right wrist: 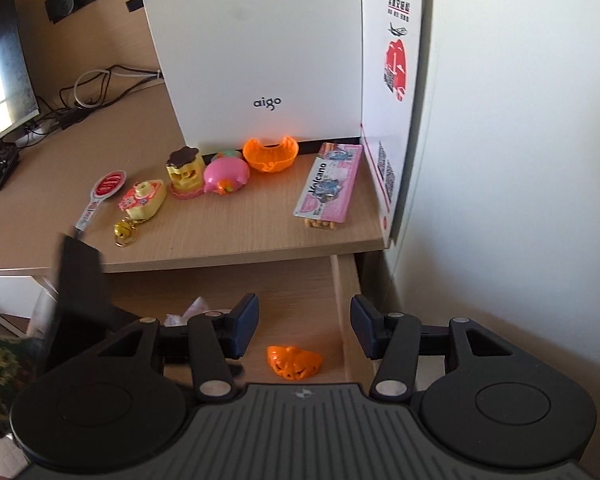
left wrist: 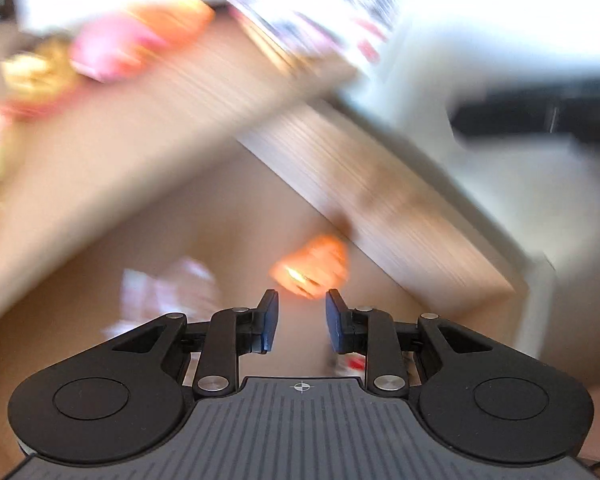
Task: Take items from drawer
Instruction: 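Reach the right tool toward the orange pumpkin while the left tool grasps the white candy, then grasp the orange pumpkin with the right tool while the left tool lifts the white candy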
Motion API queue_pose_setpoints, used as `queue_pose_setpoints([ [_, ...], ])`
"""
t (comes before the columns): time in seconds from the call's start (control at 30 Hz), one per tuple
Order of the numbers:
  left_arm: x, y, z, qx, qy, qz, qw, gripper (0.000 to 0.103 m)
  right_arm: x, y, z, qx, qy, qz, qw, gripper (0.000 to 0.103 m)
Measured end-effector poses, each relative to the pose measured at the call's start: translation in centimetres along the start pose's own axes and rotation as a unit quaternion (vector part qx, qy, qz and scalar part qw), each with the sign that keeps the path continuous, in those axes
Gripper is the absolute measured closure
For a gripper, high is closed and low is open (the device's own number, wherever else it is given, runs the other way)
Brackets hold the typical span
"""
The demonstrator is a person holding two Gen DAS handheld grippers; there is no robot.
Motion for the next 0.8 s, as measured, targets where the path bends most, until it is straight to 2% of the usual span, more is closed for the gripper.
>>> queue_pose_setpoints([
  [0.07,0.8,1.2,-1.7,-0.046,-0.035,-0.007,0.9983,0.075,0.2,-0.2,0.3,0.006,0.003,-0.003,1.000,0.052],
  [0.1,1.4,1.9,-2.0,-0.064,-0.036,-0.013,0.9972,0.075,0.3,-0.2,0.6,0.006,0.005,-0.003,1.000,0.052],
  [0.2,2.5,4.0,-1.1,-0.087,-0.003,-0.047,0.9951,0.075,0.9,-0.3,1.6,0.003,0.021,-0.002,1.000,0.052],
  [0.33,2.7,5.9,0.3,-0.122,0.011,-0.092,0.9882,0.075,1.4,0.1,2.6,-0.006,0.037,-0.006,0.999,0.052],
  [0.5,2.1,7.4,2.9,-0.116,0.028,-0.134,0.9839,0.075,2.0,0.3,3.2,-0.012,0.051,-0.010,0.999,0.052],
  [0.63,2.1,7.2,4.1,-0.110,0.038,-0.134,0.9841,0.075,2.7,0.8,3.8,-0.024,0.067,-0.022,0.997,0.052],
  [0.67,2.1,7.2,4.1,-0.104,0.040,-0.133,0.9848,0.081,2.8,1.1,3.9,-0.027,0.072,-0.027,0.997,0.052],
  [0.8,2.8,7.1,2.8,-0.077,0.047,-0.137,0.9865,0.089,3.7,2.2,5.2,-0.031,0.099,-0.052,0.993,0.052],
])
Point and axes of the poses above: each gripper's, at about its wrist camera, not at the fingertips, and z roughly the way its jaws point, y to its left, x to its underside, the point moved 3 cm from there along z, roughly the way its jaws point, and after that the axes turned 1 degree about -z, right-handed, at the moved point
